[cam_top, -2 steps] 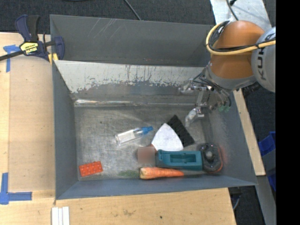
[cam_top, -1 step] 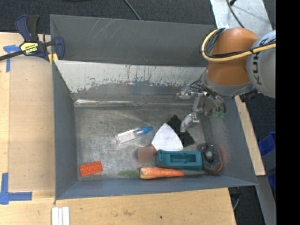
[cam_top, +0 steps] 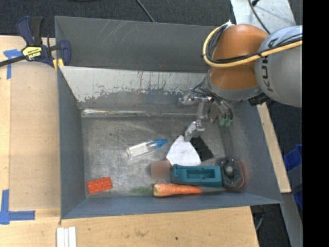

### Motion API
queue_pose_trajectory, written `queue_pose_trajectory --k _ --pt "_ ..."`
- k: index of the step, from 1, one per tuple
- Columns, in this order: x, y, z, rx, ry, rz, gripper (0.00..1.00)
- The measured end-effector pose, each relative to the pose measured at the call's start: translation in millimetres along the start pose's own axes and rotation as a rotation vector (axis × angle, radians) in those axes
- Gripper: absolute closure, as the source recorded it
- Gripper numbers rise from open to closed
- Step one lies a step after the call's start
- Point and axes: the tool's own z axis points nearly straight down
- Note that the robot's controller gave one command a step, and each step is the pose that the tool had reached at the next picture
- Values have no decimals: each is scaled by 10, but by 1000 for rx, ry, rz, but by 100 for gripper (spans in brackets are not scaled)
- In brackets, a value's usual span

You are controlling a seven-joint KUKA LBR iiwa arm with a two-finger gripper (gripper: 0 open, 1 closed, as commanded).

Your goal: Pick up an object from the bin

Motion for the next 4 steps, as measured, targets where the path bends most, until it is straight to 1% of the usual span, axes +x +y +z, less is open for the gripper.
queue_pose_trajectory --k 1,2,3,4 --pt "246 231 283 -5 -2 -11 0" --pt "502 -136 319 -3 8 129 0" --pt "533 -13 479 4 0 230 0" --pt "593 548 626 1 -1 164 0"
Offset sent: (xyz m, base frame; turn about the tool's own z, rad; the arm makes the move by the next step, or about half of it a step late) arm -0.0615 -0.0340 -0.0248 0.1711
